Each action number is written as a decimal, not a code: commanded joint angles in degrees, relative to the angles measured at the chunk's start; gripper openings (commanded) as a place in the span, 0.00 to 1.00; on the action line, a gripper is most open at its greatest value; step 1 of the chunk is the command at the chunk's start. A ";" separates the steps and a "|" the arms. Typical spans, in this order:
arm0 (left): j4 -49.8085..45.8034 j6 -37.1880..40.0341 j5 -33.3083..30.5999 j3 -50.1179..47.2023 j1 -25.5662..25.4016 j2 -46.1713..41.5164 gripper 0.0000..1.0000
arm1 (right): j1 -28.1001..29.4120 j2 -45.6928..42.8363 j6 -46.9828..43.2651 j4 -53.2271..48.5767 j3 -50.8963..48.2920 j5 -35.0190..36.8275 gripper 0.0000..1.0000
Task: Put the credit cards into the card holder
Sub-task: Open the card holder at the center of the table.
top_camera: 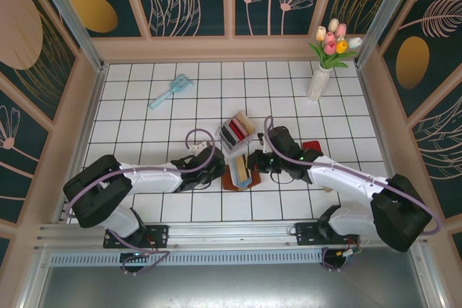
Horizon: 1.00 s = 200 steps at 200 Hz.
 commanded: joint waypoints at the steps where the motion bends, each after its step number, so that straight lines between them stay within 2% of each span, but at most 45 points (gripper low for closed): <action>1: 0.45 1.69 0.80 0.86 0.35 0.79 0.00 | 0.46 1.08 -1.64 -1.82 0.98 3.33 0.00; 57: 3.24 2.42 1.67 -0.42 0.36 0.56 0.00 | 1.26 5.33 -1.36 1.04 1.12 1.33 0.00; 127: 3.78 3.63 2.33 0.61 0.28 1.00 0.00 | 1.52 5.41 -0.51 2.47 -0.72 2.84 0.00; 200: 4.61 4.27 2.82 0.25 0.30 -0.61 0.26 | 1.45 5.32 0.74 3.20 -1.95 4.42 0.00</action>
